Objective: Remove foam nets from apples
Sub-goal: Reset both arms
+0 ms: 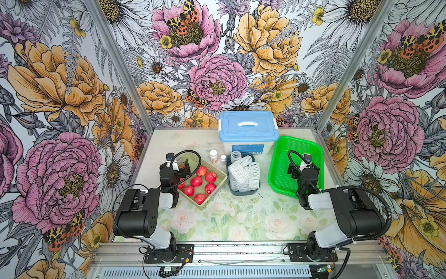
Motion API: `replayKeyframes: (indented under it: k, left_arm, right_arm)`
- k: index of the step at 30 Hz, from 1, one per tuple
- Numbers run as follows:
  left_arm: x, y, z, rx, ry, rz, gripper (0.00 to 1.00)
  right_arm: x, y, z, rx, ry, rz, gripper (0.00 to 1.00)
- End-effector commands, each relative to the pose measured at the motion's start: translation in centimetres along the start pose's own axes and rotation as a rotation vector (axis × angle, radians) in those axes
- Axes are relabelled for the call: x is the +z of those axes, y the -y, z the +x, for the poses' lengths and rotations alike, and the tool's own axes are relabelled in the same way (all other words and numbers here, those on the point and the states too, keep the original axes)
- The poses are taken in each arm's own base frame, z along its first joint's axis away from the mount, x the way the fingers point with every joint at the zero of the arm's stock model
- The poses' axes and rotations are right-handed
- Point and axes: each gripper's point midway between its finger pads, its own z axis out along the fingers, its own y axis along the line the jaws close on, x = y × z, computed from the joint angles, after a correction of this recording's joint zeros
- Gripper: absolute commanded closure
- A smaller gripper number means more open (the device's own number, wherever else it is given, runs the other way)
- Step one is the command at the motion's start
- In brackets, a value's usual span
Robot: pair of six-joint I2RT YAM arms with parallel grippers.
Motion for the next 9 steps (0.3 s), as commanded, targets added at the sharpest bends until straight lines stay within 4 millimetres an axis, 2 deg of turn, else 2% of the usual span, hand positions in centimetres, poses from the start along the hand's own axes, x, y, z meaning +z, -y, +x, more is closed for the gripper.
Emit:
replayKeyframes:
  k: [1,9]
  left_arm:
    - [0.14,0.13,-0.64,0.023,0.016,-0.004,0.01]
    - [0.17,0.04,-0.61,0.017,0.014,0.001,0.01]
  right_arm:
    - [0.22,0.4,-0.7,0.023,0.018,0.022,0.0]
    - [0.22,0.44,-0.64,0.023,0.016,0.023,0.0]
